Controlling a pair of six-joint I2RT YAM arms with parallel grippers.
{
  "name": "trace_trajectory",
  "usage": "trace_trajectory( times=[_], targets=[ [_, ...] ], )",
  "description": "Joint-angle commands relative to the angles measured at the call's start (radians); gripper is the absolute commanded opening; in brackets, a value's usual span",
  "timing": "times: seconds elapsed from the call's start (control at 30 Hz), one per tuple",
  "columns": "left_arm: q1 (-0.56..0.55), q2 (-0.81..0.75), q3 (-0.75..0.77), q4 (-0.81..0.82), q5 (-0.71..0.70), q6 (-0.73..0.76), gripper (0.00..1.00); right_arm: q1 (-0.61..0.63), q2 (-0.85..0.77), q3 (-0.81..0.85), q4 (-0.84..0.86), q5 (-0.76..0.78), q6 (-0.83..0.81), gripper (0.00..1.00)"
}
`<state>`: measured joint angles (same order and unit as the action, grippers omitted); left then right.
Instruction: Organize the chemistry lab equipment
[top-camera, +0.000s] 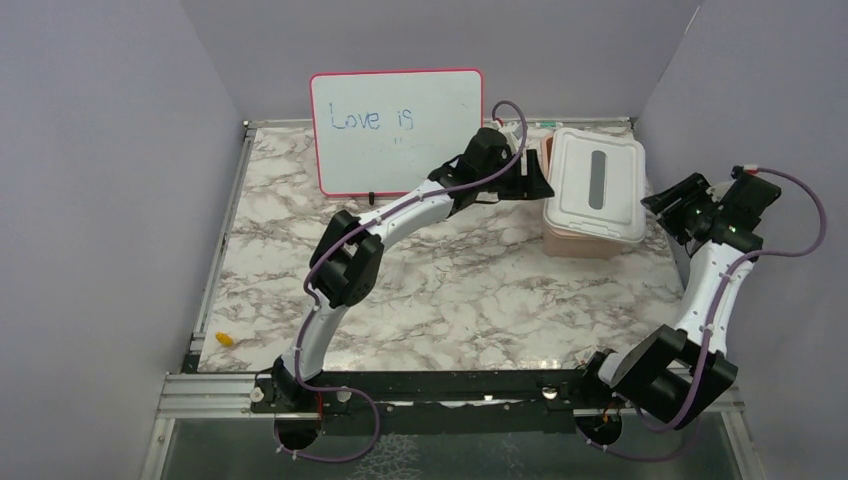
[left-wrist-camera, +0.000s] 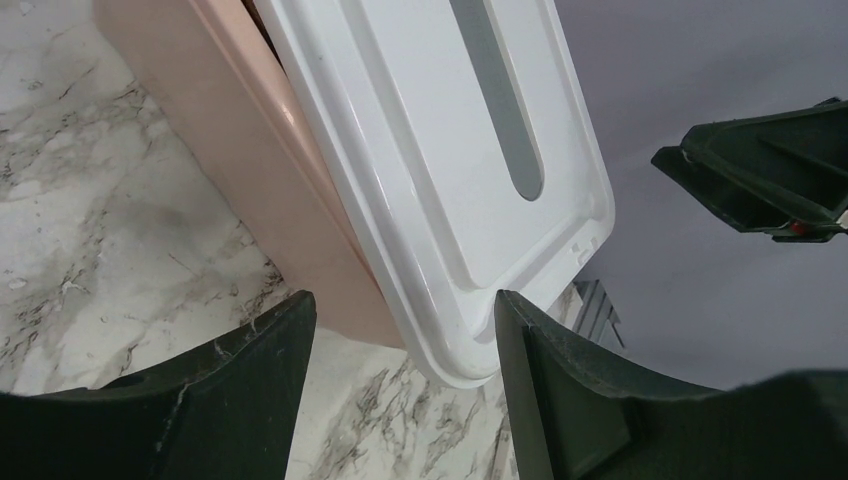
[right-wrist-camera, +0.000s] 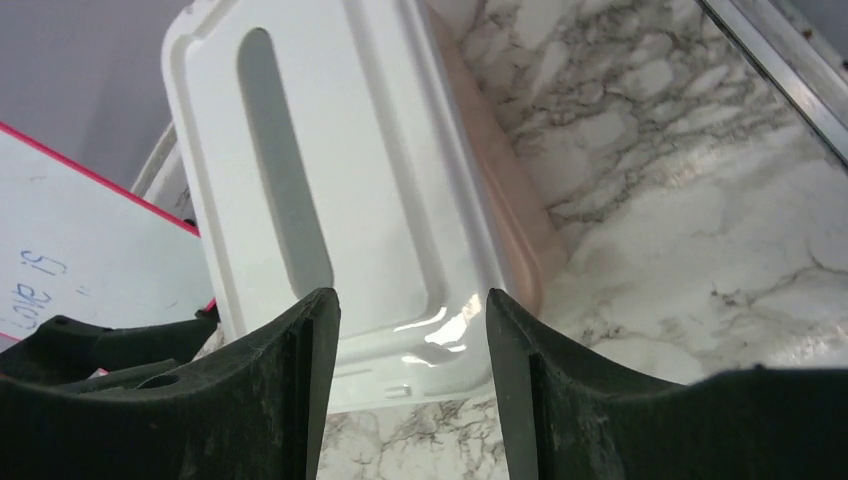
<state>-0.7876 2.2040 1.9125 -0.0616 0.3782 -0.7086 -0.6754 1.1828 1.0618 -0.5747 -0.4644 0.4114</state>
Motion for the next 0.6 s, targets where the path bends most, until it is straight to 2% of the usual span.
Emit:
trace_trajectory(
  times=[0.0, 0.07, 0.2, 0.3, 0.57],
  targets=[
    [-0.007, 0.043, 0.053, 0.004, 0.02, 0.0, 0.64, 0.063, 0.027, 0.08, -0.002, 0.08, -0.067, 0.6],
    [-0.007, 0.054, 0.062, 0.004, 0.032, -0.008, 0.57, 0.082, 0.044, 0.089, 0.02, 0.06, -0.083, 0.6],
    [-0.009, 0.06, 0.066, 0.01, 0.048, -0.013, 0.5, 0.173, 0.116, 0.125, 0.027, 0.059, -0.124, 0.59],
    [-0.009, 0.06, 0.06, 0.014, 0.051, -0.014, 0.45, 0.252, 0.152, 0.145, 0.033, 0.15, -0.136, 0.57],
    [-0.016, 0.075, 0.059, 0.034, 0.068, -0.012, 0.44, 0.277, 0.236, 0.173, 0.041, 0.245, -0.144, 0.53]
  ],
)
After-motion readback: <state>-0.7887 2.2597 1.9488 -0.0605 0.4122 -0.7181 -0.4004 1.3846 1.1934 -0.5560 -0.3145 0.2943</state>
